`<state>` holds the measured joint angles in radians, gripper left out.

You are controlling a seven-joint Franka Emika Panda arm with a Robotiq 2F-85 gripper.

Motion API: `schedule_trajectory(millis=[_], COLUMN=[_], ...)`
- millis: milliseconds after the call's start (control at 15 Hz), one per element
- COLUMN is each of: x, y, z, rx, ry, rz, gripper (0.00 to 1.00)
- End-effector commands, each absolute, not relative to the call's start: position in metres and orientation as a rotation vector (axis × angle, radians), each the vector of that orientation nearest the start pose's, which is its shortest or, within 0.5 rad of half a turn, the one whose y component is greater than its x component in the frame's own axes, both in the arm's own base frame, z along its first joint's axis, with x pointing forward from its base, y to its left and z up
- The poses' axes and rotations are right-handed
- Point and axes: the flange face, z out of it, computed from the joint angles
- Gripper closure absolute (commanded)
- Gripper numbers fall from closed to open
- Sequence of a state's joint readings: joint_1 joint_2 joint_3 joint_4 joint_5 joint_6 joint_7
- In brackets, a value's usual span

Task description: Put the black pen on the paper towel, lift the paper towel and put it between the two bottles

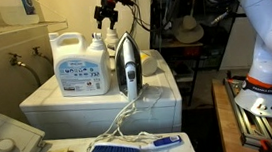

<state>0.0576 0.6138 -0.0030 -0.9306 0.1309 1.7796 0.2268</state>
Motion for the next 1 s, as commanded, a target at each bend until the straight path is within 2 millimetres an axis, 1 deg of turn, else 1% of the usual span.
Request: schedule_trajectory(millis=[0, 133, 267, 400, 600, 667, 933], x=[0.699, 0.677, 0.658, 0.636, 0.607, 0.598, 0.562], y=[0.043, 0.030, 0.017, 0.001, -0.023, -0.030, -0.057], z=[0.594, 0.611, 0.624, 0.633, 0.634, 0.633, 0.616], rx=[-2.999, -3.007, -3.011, -2.999, -2.952, -2.924, -2.880], ry=[0.361, 0.419, 0.483, 0.564, 0.660, 0.666, 0.737], rz=[-0.293, -0.326, -0.339, -0.329, -0.298, -0.291, -0.281], gripper=[0.00, 0.00, 0.00, 0.00, 0.00, 0.00, 0.00])
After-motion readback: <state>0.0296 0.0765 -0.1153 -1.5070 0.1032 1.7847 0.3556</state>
